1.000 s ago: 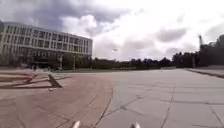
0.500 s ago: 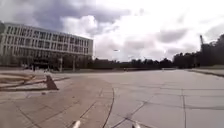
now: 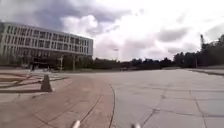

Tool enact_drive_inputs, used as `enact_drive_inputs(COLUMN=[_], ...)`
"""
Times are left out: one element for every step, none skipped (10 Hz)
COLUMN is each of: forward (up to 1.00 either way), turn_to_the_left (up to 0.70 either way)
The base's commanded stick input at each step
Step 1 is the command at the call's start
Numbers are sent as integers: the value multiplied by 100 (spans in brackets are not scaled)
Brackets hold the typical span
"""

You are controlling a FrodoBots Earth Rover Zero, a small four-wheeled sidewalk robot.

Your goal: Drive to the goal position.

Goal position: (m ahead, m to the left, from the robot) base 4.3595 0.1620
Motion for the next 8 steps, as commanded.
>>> enact_drive_inputs(forward=[70,70,70,70,70,70,70,70], turn_to_the_left=[0,0,0,0,0,0,0,0])
